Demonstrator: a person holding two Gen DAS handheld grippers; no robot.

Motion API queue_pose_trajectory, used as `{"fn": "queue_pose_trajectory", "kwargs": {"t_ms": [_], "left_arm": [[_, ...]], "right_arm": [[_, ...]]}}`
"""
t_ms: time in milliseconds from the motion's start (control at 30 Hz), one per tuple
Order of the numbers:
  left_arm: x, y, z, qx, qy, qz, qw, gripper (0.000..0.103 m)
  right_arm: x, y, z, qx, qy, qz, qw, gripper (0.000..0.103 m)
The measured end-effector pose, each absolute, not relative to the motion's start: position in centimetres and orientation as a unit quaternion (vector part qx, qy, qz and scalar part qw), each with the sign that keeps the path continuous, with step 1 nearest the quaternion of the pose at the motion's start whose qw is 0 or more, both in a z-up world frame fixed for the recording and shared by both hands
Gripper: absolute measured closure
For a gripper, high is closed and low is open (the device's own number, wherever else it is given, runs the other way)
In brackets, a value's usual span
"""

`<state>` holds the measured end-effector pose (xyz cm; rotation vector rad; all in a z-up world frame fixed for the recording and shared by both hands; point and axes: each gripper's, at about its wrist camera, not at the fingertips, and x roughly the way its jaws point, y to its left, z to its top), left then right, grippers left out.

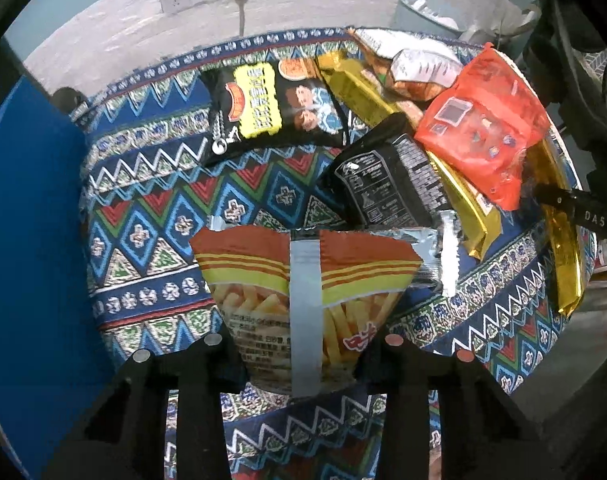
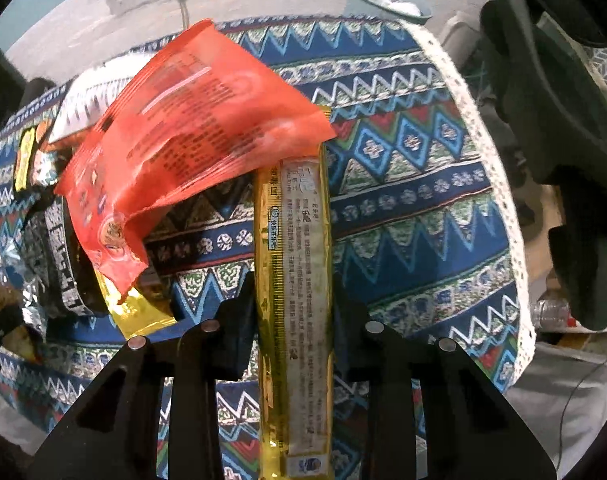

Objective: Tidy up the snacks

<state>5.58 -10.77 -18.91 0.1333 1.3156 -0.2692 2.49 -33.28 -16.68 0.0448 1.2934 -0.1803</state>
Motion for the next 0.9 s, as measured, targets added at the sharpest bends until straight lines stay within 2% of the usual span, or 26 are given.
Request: {"fn": "queue_pose_trajectory", "kwargs": {"t_ms": [833, 900], "left_arm": [[3.0, -8.3, -10.7, 0.064, 0.530, -0.113, 0.838, 0.065], [3.0, -7.9, -10.1, 0.062, 0.525, -0.110, 0.842, 0.065]], "right_arm": [[0.6, -29.5, -7.2, 0.002, 0.493, -0.045, 0.869, 0.073], [0.5, -28.7, -6.4, -0.003, 0.486, -0.036, 0.873, 0.076]]}}
